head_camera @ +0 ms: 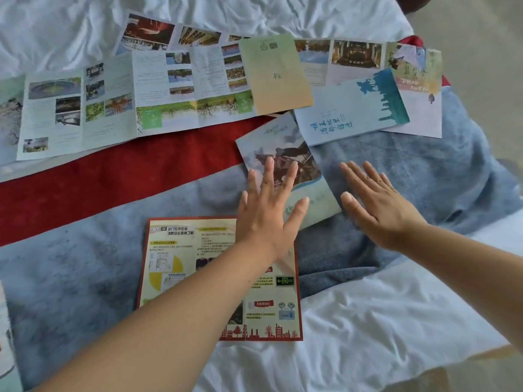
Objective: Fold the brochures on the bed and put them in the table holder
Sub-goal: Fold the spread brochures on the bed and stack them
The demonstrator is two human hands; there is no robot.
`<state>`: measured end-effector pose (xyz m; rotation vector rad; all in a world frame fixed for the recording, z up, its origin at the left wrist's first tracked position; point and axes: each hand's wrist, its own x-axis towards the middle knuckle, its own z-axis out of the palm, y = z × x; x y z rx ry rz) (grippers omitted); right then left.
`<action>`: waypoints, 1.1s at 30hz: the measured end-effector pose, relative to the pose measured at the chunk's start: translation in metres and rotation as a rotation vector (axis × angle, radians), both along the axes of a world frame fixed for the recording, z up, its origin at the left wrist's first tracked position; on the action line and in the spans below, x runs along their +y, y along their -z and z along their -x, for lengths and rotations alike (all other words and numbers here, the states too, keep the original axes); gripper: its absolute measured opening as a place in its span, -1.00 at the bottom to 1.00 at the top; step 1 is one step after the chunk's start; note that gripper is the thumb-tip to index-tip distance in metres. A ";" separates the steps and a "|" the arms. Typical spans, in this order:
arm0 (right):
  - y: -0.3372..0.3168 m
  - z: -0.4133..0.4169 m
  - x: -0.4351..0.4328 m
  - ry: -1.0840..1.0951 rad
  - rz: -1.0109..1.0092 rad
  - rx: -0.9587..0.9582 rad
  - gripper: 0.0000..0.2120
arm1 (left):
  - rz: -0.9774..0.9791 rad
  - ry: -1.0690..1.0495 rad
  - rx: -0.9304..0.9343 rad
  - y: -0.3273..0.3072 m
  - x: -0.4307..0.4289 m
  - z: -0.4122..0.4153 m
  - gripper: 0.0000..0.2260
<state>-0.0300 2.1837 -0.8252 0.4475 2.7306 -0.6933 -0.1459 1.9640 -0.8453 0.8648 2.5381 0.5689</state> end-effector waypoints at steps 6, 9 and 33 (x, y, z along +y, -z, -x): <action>0.004 0.002 0.001 -0.075 -0.058 -0.026 -0.26 | 0.191 -0.026 0.027 0.022 0.025 -0.002 -0.46; 0.012 0.003 -0.006 -0.108 -0.085 -0.027 -0.30 | 0.253 -0.017 0.052 0.028 0.026 -0.004 -0.49; 0.020 0.031 -0.098 -0.056 -0.014 -0.029 -0.20 | -0.380 -0.649 -0.321 -0.018 -0.025 0.040 -0.46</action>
